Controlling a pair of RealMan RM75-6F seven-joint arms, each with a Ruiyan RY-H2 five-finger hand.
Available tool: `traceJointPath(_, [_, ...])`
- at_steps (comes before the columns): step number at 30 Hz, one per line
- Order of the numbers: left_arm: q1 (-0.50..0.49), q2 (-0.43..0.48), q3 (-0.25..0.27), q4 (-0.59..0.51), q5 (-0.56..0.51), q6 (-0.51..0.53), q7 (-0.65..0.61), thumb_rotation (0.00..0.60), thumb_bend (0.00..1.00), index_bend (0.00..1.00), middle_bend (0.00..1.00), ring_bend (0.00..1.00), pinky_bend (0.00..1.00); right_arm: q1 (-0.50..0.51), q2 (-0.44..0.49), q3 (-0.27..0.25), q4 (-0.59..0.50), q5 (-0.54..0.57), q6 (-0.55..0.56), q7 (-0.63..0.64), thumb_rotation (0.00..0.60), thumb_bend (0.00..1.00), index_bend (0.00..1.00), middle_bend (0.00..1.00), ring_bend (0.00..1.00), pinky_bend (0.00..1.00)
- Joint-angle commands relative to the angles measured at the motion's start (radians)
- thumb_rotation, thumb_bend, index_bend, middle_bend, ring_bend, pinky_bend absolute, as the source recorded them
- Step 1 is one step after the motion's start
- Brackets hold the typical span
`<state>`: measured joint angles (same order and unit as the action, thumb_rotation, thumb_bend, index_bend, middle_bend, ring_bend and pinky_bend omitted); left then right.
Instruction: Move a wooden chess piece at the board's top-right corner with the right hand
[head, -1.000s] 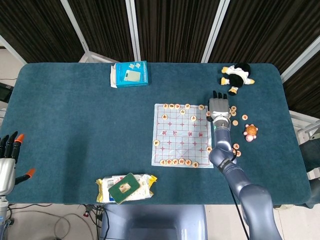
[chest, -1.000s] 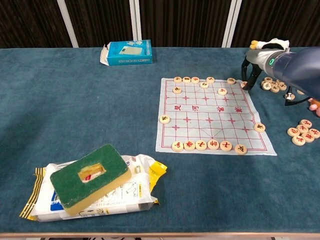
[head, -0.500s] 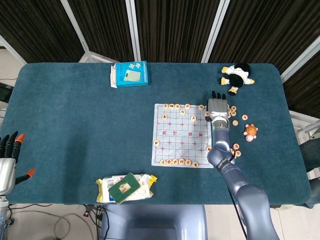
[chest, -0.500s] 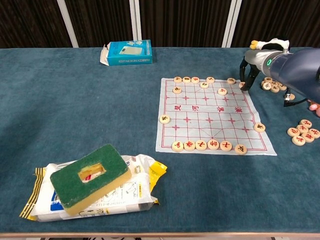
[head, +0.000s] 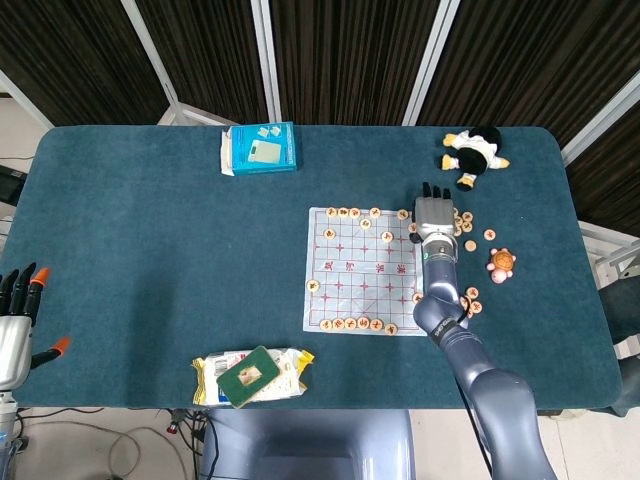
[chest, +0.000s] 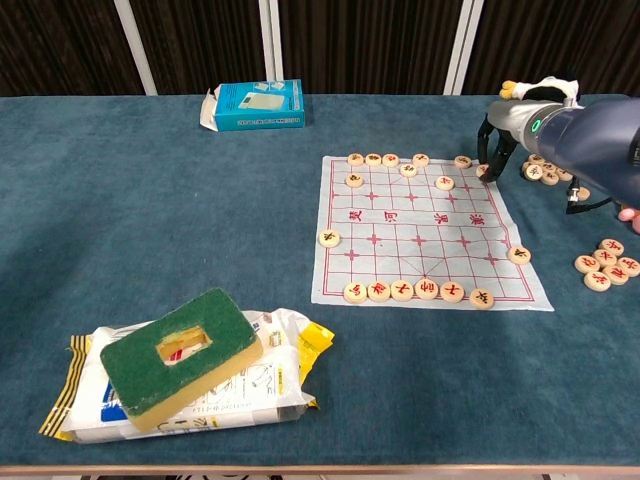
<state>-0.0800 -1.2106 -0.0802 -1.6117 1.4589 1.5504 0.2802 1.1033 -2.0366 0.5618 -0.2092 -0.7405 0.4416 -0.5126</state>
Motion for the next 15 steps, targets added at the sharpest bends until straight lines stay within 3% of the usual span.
traceJointPath(1, [0.000,0.000,0.000,0.001,0.000,-0.001,0.001,0.600,0.05,0.01,0.00,0.00,0.05,0.001,-0.002,0.001,0.003,-0.001,0.001,0.001,0.600,0.35,0.50,0.00,0.01,0.02])
traceJointPath(15, [-0.001,-0.002,-0.001,0.002,0.000,0.000,0.001,0.600,0.05,0.01,0.00,0.00,0.05,0.008,-0.009,0.007,0.012,-0.008,0.003,0.009,0.600,0.35,0.45,0.00,0.01,0.02])
